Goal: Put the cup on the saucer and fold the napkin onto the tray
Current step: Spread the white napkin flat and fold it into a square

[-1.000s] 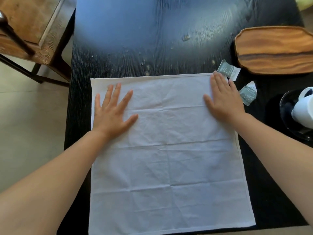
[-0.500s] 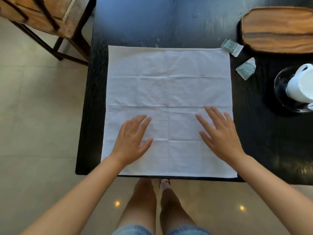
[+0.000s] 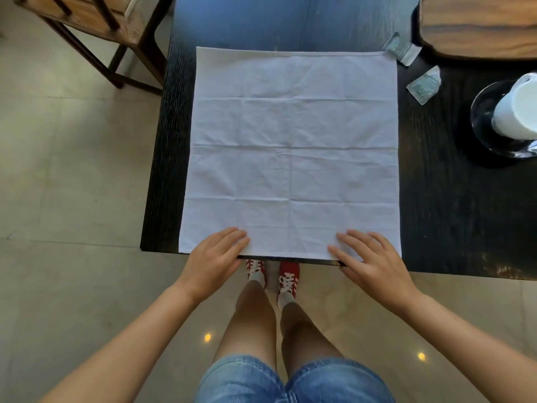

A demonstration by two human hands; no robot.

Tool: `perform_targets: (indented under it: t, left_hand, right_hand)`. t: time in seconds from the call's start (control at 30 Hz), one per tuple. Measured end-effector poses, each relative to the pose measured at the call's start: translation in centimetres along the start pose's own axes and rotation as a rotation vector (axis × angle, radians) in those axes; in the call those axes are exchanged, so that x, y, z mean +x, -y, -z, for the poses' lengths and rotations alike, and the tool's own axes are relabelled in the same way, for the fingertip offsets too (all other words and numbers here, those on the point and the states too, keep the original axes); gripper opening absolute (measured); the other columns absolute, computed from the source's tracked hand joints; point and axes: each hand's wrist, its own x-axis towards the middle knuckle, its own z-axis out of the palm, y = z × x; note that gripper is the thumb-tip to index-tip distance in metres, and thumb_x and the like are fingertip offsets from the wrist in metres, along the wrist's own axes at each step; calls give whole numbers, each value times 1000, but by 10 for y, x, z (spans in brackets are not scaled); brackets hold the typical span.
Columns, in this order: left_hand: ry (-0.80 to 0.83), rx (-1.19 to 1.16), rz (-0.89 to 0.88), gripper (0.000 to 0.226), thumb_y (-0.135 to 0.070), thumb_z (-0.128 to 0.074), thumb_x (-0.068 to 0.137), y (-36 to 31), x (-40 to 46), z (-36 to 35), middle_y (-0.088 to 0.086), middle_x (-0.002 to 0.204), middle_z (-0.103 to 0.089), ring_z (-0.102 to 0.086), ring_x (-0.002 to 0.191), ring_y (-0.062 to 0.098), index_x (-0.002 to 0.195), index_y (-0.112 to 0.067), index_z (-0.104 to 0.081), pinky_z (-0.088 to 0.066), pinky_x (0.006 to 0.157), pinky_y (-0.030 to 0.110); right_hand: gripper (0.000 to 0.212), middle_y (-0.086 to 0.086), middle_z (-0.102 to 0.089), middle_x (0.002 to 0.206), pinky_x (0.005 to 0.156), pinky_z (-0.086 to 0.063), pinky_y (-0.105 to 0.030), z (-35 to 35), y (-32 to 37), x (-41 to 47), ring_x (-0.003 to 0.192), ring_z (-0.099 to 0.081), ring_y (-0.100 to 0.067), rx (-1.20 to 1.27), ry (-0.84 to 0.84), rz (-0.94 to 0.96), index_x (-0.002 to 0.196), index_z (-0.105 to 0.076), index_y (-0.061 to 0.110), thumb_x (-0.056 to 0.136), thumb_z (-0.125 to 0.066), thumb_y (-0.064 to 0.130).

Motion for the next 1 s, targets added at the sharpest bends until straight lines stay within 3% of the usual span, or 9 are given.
perform_targets:
  t: [0.2, 0.33, 0.43, 0.57, 0.63, 0.7, 0.8, 0.9, 1.0]
  left_hand:
    - [-43, -71, 11, 18, -12, -59, 83, -5, -6, 5, 9, 101, -72, -67, 98, 25, 93, -3, -71, -59, 72, 33]
    - [-10, -182, 69, 31, -23, -49, 92, -6, -5, 13, 5, 98, -74, -68, 99, 23, 83, -6, -74, -57, 76, 32]
    - [9, -251, 125, 5, -9, -70, 80, -2, 2, 21, 3, 95, -75, -69, 97, 21, 82, -8, -75, -59, 75, 35]
    - [133, -269, 172, 11, -6, -76, 75, 1, 10, 34, 5, 91, -75, -69, 95, 20, 85, -10, -74, -57, 78, 33]
    - [212, -276, 222, 12, -14, -70, 82, 5, 13, 40, 2, 97, -74, -68, 94, 18, 94, -14, -74, -53, 80, 29]
    - [344, -366, 325, 12, -23, -65, 86, 12, 18, 50, -8, 100, -73, -65, 94, 4, 95, -24, -73, -48, 83, 20]
    - [543, -557, 416, 12, -29, -67, 83, 22, 30, 71, -19, 83, -72, -63, 83, -10, 74, -37, -70, -49, 77, 13]
    - [732, -646, 396, 12, -28, -70, 80, 32, 44, 94, -19, 76, -72, -66, 74, -5, 72, -37, -71, -46, 65, 6]
    - [802, -653, 370, 13, -28, -73, 78, 42, 59, 111, -21, 80, -73, -67, 77, -4, 72, -38, -72, -47, 68, 5]
  right_hand:
    - [43, -14, -69, 111, 78, -54, -42, -5, 4, -5, 101, -65, -33, -3, -103, 26, 106, -70, 13, 65, -83, 14]
    - [36, -12, -71, 109, 71, -57, -39, -3, 4, -7, 99, -66, -33, 1, -115, 40, 95, -72, 11, 62, -85, 12]
    - [30, -10, -72, 106, 67, -57, -38, 0, 4, -6, 98, -67, -32, -29, -115, 59, 89, -73, 10, 61, -84, 4]
    - [19, -7, -75, 94, 59, -57, -34, 9, 9, -4, 93, -70, -30, -12, -121, 58, 77, -71, 8, 62, -81, 1]
    - [22, -5, -69, 67, 44, -50, -28, 18, 12, -1, 65, -68, -27, 76, -68, -13, 69, -65, 9, 60, -81, -4]
    - [24, -1, -51, 48, 36, -32, -26, 32, 12, 6, 40, -42, -19, 139, 8, -123, 65, -57, 10, 63, -76, -4]
    - [8, 8, -65, 65, 50, -42, -21, 58, 4, 19, 55, -57, -10, 403, 249, -313, 79, -60, 23, 86, -62, 19]
    - [11, 18, -67, 73, 61, -47, -14, 88, -6, 34, 70, -63, 5, 632, 456, -366, 76, -62, 35, 86, -60, 32]
    - [11, 21, -68, 71, 60, -43, -11, 112, -15, 52, 71, -61, 13, 704, 587, -336, 74, -63, 38, 84, -62, 35]
